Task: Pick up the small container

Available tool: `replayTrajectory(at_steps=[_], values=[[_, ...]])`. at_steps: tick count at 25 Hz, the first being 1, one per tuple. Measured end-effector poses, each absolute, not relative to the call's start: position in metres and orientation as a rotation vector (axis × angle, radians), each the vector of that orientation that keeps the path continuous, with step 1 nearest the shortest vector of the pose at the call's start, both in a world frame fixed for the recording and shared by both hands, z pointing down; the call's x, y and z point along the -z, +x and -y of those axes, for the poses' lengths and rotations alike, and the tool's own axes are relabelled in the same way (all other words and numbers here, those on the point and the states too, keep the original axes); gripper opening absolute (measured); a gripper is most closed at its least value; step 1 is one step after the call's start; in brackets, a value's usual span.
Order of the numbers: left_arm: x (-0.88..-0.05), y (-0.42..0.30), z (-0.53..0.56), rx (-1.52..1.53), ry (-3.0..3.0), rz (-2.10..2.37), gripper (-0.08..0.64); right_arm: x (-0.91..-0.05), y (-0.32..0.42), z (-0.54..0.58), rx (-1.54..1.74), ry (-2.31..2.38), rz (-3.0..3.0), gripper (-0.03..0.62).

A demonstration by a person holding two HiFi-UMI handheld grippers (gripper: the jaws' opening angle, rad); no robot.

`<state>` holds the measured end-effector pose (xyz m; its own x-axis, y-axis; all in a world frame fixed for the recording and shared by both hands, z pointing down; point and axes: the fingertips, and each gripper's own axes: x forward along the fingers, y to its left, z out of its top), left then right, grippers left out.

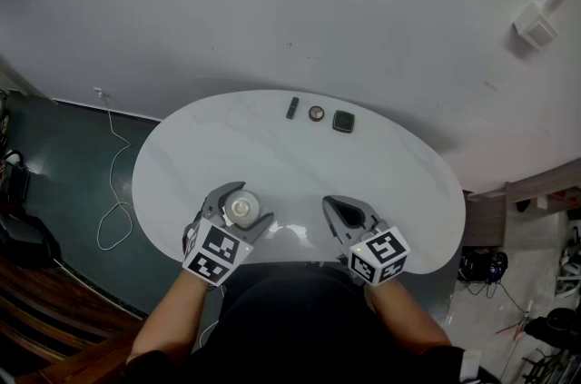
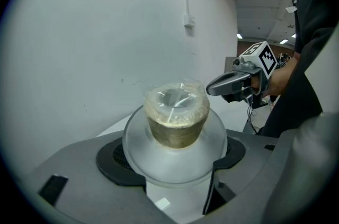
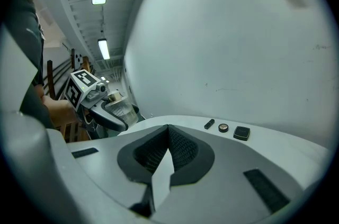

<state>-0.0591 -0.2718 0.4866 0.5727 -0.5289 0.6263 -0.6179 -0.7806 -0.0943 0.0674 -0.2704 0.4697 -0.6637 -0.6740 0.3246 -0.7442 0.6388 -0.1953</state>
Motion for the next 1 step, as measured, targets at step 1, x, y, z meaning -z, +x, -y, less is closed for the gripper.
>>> replayTrajectory(at_steps=[1], values=[[-0.4863,-0.0589,0.2715,-0.993,2.666,0.976,0.345,-0.4697,0.0676,0.2700,-0.463,1.159,2.638,-0.005]])
